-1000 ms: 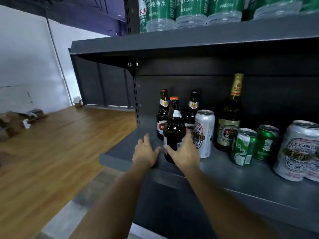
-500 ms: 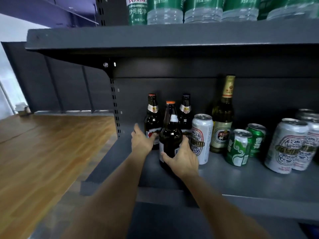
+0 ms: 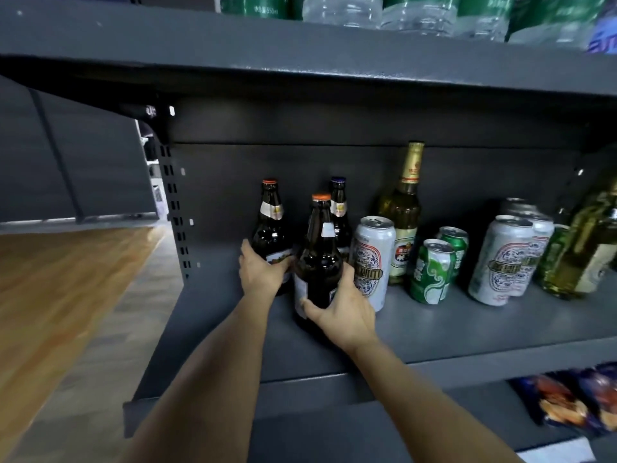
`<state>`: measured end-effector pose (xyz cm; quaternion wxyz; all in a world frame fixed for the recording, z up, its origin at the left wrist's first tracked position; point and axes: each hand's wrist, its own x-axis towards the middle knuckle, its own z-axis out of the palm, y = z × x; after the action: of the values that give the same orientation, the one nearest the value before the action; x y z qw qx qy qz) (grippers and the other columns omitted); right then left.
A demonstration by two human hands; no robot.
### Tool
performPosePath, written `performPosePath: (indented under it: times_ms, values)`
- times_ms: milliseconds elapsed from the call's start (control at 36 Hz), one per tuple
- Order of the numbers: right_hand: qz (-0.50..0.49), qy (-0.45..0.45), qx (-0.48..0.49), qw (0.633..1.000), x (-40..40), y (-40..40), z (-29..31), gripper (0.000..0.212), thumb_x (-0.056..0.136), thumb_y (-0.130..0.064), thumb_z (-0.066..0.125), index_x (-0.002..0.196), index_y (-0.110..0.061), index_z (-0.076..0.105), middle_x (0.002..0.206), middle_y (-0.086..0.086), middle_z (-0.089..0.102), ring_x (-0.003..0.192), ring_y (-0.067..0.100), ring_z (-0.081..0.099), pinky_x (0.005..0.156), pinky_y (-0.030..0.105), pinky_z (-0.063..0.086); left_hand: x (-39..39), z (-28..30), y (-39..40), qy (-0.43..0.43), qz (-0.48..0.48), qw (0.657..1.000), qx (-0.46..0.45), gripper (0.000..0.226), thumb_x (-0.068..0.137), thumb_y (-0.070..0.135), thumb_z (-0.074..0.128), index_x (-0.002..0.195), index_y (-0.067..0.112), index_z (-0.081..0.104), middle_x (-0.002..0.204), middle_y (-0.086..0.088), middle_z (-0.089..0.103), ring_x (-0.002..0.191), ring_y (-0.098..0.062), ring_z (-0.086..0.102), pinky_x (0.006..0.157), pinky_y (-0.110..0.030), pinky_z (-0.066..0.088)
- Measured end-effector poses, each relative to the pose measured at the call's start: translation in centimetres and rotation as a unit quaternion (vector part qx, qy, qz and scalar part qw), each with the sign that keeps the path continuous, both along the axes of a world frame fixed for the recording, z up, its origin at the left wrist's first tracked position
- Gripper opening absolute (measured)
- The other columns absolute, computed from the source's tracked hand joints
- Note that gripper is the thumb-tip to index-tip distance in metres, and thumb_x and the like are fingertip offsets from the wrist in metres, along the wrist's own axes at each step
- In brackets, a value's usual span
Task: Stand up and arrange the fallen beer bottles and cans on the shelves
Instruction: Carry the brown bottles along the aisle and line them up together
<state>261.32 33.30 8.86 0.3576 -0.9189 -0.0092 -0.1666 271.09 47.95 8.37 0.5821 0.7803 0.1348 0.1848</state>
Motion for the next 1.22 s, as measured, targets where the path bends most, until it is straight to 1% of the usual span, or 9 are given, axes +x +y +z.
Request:
performPosePath:
  times_ms: [83,222,306,417,611,778,917,1083,1222]
  values:
    - [-0.002,0.015,0.007,1.0,0.0,0.1,0.1,0.075,0.075,-0.054,0.069,0.131,-0.025,0.028,0.097,-0.009,0.055,0.108,0.028,0.06,0.076,0.03,0.039,-0.3,0.3,0.1,0.013,0.01,0.999,0.041,0.095,0.062,0.047,0.082,0.141,0.022,0.036,0.13,-0.009,0.047,0.123,-0.034,0.047,0.1,-0.05,0.045]
    - [-0.002,0.029,0.036,0.999,-0.3,0.4,0.5,0.083,0.073,-0.048,0.075,0.137,-0.023,0.029,0.123,-0.002,0.06,0.115,0.025,0.057,0.088,0.032,0.043,-2.1,0.5,-0.7,0.008,0.047,0.997,0.053,0.079,0.068,0.043,0.081,0.131,0.018,0.04,0.126,-0.011,0.045,0.118,-0.035,0.048,0.097,-0.048,0.046]
    - [-0.014,0.023,0.053,0.998,-0.7,0.5,0.8,0.07,0.071,-0.046,0.079,0.122,-0.02,0.039,0.115,-0.002,0.063,0.111,0.024,0.06,0.086,0.033,0.046,-3.7,0.6,-0.8,-0.002,0.052,0.998,0.037,0.078,0.069,0.038,0.082,0.13,0.015,0.039,0.124,-0.011,0.046,0.11,-0.034,0.053,0.09,-0.044,0.049]
    - [-0.025,0.008,0.049,0.998,-2.4,0.0,0.7,0.065,0.068,-0.048,0.08,0.107,-0.021,0.035,0.113,0.002,0.064,0.109,0.028,0.06,0.085,0.036,0.048,-6.2,0.6,-0.3,-0.013,0.074,0.996,0.055,0.081,0.068,0.039,0.084,0.129,0.013,0.038,0.124,-0.01,0.054,0.111,-0.033,0.056,0.089,-0.044,0.049]
    - [-0.057,-0.031,0.073,0.995,-7.7,-3.0,2.1,0.068,0.069,-0.05,0.079,0.113,-0.02,0.036,0.117,0.002,0.063,0.111,0.031,0.059,0.081,0.034,0.042,-11.9,1.9,-2.0,-0.022,0.096,0.993,0.065,0.077,0.068,0.041,0.082,0.124,0.014,0.038,0.124,-0.008,0.057,0.108,-0.034,0.058,0.085,-0.043,0.049]
    - [-0.115,-0.065,0.095,0.987,-13.8,-8.9,3.4,0.066,0.07,-0.051,0.077,0.11,-0.02,0.036,0.112,0.0,0.06,0.106,0.031,0.06,0.078,0.036,0.042,-17.5,3.9,-8.0,-0.052,0.049,0.992,0.103,0.073,0.071,0.039,0.08,0.125,0.015,0.037,0.123,-0.008,0.056,0.106,-0.035,0.058,0.078,-0.04,0.046]
    - [-0.18,-0.055,0.109,0.976,-20.3,-16.1,2.2,0.063,0.073,-0.05,0.077,0.107,-0.018,0.034,0.116,0.004,0.058,0.107,0.034,0.059,0.078,0.038,0.043,-22.9,3.2,-15.6,-0.051,-0.015,0.993,0.105,0.077,0.072,0.039,0.08,0.131,0.015,0.036,0.127,-0.009,0.055,0.11,-0.037,0.057,0.084,-0.043,0.047]
    - [-0.294,-0.017,0.105,0.95,-29.1,-26.1,-2.3,0.062,0.072,-0.05,0.075,0.101,-0.021,0.028,0.11,0.005,0.06,0.105,0.033,0.059,0.074,0.036,0.038,-29.8,-0.9,-25.9,0.008,-0.11,0.991,0.074,0.075,0.072,0.036,0.081,0.128,0.014,0.037,0.13,-0.013,0.054,0.115,-0.038,0.055,0.083,-0.041,0.044]
    - [-0.402,0.025,0.112,0.908,-36.4,-34.0,-6.9,0.061,0.071,-0.05,0.073,0.101,-0.021,0.029,0.109,0.002,0.06,0.1,0.032,0.061,0.072,0.035,0.04,-35.9,-6.2,-34.7,0.063,-0.186,0.979,0.062,0.074,0.07,0.035,0.082,0.124,0.015,0.037,0.125,-0.012,0.058,0.108,-0.036,0.059,0.081,-0.04,0.045]
